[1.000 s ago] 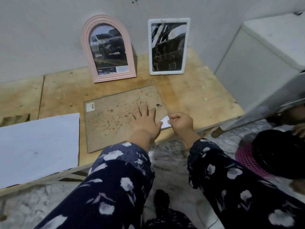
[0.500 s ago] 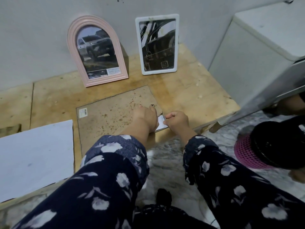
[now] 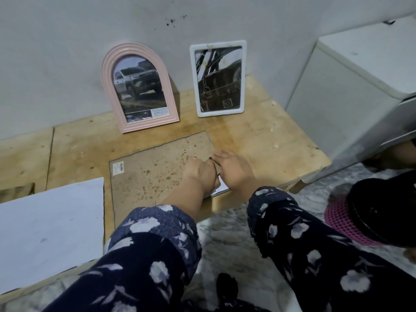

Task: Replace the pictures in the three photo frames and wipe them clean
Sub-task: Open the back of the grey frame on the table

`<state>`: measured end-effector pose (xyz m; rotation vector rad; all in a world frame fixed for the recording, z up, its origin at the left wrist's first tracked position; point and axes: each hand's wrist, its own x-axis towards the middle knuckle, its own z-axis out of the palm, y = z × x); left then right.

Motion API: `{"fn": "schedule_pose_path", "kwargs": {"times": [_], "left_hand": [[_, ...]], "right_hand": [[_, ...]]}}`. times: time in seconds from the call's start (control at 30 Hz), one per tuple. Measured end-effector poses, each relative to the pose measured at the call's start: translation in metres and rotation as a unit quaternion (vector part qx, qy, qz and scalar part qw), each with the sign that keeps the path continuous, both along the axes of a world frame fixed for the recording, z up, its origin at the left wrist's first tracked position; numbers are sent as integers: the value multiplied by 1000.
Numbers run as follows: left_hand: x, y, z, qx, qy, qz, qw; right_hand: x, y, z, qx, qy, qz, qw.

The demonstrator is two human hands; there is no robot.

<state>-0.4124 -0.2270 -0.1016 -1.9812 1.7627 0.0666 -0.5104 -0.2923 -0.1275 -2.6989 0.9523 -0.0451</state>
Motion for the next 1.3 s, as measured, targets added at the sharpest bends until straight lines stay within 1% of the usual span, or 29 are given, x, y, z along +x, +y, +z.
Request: {"fn": "schedule_pose_path", "kwargs": {"times": [0.07, 0.17, 0.23, 0.27, 0.33, 0.47, 0.53, 0.63, 0.7, 0.73, 0.9, 1.0, 1.03, 1.13, 1.2, 1.3], "left_hand": [[-2, 5, -2, -13, 13, 28, 999], [0, 17, -2, -55, 67, 87, 992], [4, 32, -7, -73, 128, 98, 984], [8, 41, -10, -81, 138, 90, 983], [16, 59, -12, -83, 127, 82, 985], [37, 90, -22, -77, 138, 151, 976], [42, 95, -23, -62, 108, 138, 983], [37, 90, -15, -32, 62, 84, 994], [32, 89, -10, -17, 55, 78, 995], [31, 89, -9, -19, 52, 81, 995], [31, 87, -10, -31, 36, 85, 995], [36, 89, -10, -61, 35, 72, 995], [39, 91, -10, -57, 41, 69, 995], [50, 102, -13, -7, 45, 70, 997], [55, 111, -16, -2, 53, 97, 994], [56, 117, -19, -16, 107, 160, 981]], "right_hand": [[5, -1, 0, -6, 23, -1, 1000], [6, -5, 0, 23, 50, 0, 998], [6, -6, 1, 25, 62, 11, 998], [6, -5, 1, 25, 62, 14, 998], [5, -6, 1, 26, 53, 9, 998], [4, -5, -1, 28, 41, 6, 999], [3, -3, 0, 26, 44, 12, 999], [3, 3, 1, -30, 71, 31, 997], [2, 7, 3, -83, 97, 46, 991], [1, 10, 5, -92, 103, 55, 989], [7, 30, 11, -74, 121, 155, 978], [11, 36, 11, -48, 129, 156, 978], [11, 38, 11, -43, 128, 155, 979], [12, 39, 11, -37, 124, 151, 980], [14, 40, 12, -26, 118, 147, 982], [15, 41, 15, -14, 118, 143, 983]]}}
